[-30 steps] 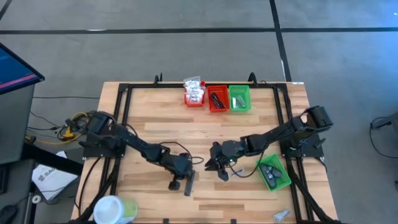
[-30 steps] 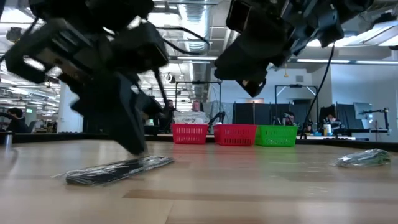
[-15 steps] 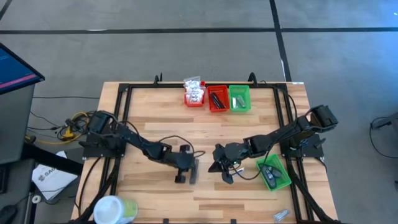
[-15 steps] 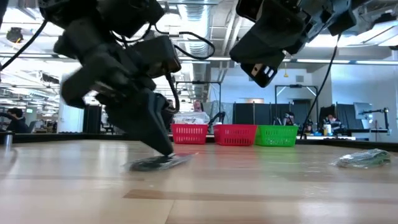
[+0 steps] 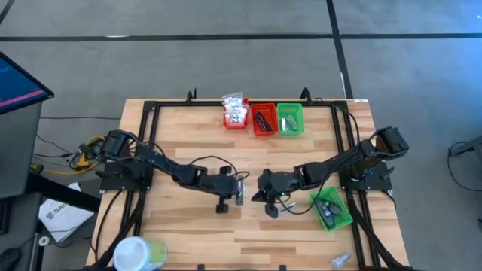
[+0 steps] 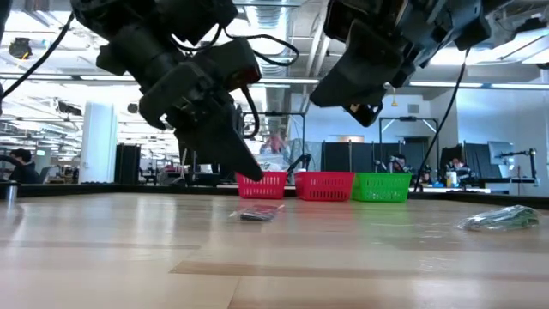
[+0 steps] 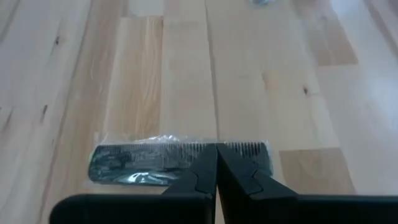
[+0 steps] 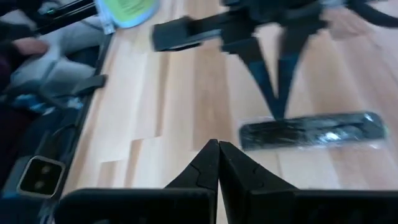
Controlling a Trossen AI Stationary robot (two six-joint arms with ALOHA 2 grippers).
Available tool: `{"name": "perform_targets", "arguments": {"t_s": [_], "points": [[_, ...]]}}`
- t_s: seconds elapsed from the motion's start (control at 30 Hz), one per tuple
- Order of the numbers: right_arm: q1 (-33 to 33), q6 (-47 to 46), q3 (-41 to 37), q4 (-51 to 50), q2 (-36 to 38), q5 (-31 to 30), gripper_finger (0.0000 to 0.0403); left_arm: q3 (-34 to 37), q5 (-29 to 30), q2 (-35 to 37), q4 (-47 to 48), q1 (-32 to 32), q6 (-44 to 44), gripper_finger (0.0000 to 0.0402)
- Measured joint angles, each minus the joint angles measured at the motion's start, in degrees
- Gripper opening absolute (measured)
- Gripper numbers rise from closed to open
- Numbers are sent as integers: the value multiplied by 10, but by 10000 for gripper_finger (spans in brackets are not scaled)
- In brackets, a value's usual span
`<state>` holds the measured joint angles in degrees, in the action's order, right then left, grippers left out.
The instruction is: Pick & Place Travel size toiletries
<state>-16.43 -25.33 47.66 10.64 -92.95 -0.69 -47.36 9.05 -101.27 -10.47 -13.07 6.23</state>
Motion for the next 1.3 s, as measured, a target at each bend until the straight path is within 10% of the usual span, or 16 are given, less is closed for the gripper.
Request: {"name": "perform_targets", "arguments": {"t_s": [1.3], "points": [[-4, -83, 0, -63, 42, -48, 1, -35, -50, -106, -66, -16, 35, 0]]}}
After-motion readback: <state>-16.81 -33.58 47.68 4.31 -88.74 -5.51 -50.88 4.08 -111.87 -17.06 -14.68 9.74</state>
